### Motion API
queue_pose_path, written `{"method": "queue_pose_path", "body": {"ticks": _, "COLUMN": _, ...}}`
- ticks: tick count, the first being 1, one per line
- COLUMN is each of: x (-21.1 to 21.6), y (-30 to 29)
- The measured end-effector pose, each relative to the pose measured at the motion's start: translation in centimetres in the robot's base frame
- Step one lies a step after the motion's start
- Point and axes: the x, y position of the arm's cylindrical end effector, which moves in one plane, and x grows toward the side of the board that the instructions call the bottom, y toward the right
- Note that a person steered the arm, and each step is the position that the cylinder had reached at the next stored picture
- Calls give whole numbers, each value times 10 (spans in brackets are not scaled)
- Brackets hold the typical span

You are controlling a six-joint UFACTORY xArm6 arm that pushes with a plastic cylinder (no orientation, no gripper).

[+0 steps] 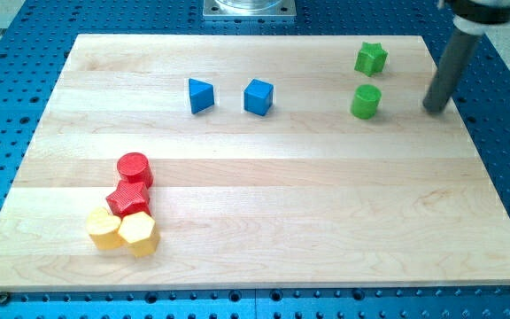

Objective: Move the green circle to the bottom of the green star

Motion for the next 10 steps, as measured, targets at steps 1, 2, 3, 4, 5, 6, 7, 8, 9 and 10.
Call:
{"method": "queue_pose_path", "body": {"ticks": 1, "x": 43, "y": -24}}
{"method": "queue_pose_path", "body": {"ticks": 2, "x": 35, "y": -42}}
{"method": "queue_pose_path", "body": {"ticks": 3, "x": 11, "y": -43}}
{"method": "queue_pose_path", "body": {"ticks": 4, "x": 14, "y": -44}}
{"method": "queue_pose_path", "body": {"ticks": 5, "x": 29, "y": -80}}
{"method": "queue_pose_path", "body": {"ticks": 6, "x": 14, "y": -110}}
{"method": "queue_pose_path", "body": {"ticks": 7, "x": 14, "y": -117}}
{"method": "queue_pose_path", "body": {"ticks": 8, "x": 19, "y": -144}}
{"method": "queue_pose_path", "body": {"ticks": 9, "x": -26, "y": -126}}
{"method": "queue_pose_path", "body": {"ticks": 10, "x": -43, "y": -86}}
